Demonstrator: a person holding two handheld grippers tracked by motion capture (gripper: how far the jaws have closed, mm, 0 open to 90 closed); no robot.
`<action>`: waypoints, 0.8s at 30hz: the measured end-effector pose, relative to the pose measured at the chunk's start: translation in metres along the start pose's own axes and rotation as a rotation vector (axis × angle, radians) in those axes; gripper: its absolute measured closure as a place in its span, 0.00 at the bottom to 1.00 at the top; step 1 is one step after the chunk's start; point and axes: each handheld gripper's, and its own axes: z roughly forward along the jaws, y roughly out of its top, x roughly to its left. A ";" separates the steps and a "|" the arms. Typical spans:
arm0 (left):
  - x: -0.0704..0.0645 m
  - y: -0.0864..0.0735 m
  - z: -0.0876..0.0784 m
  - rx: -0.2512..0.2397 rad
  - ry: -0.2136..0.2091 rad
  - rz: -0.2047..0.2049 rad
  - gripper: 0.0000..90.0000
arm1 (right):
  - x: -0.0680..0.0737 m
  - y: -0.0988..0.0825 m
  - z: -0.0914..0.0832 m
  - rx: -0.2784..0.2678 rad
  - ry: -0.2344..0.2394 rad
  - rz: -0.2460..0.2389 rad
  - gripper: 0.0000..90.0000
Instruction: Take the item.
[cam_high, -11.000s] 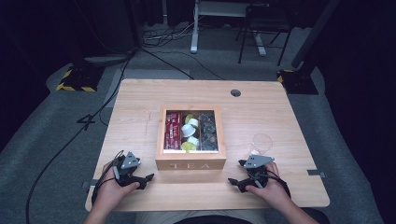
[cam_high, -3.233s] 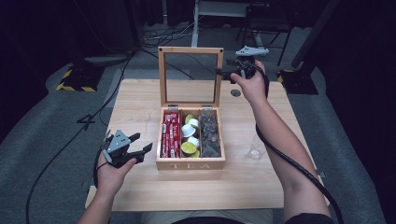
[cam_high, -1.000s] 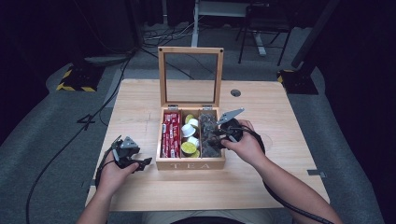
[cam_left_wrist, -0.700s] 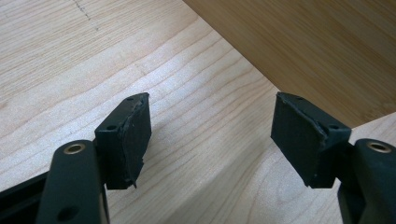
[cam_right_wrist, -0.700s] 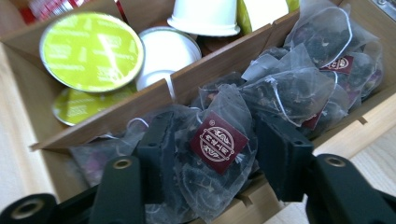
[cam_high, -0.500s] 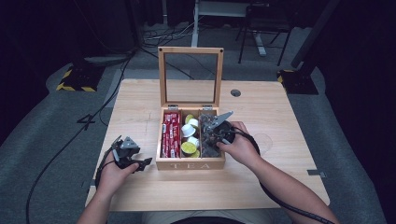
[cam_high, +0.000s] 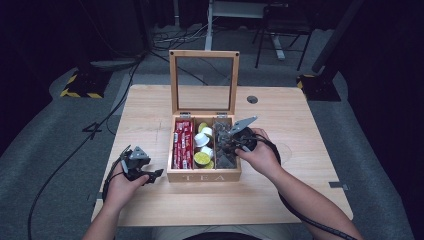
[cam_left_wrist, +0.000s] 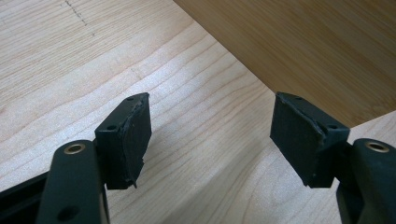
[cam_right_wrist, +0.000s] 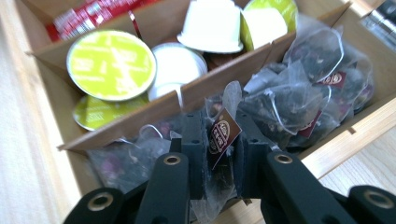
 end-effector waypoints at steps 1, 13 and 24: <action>0.000 0.000 0.000 -0.001 0.002 -0.004 0.33 | 0.000 0.000 -0.002 -0.015 0.008 0.003 0.86; 0.001 0.001 0.001 -0.003 -0.001 0.000 0.33 | -0.004 0.002 -0.026 -0.190 0.063 0.042 0.86; 0.005 0.004 0.002 -0.004 0.002 0.001 0.33 | -0.008 0.000 -0.056 -0.305 0.038 0.055 0.86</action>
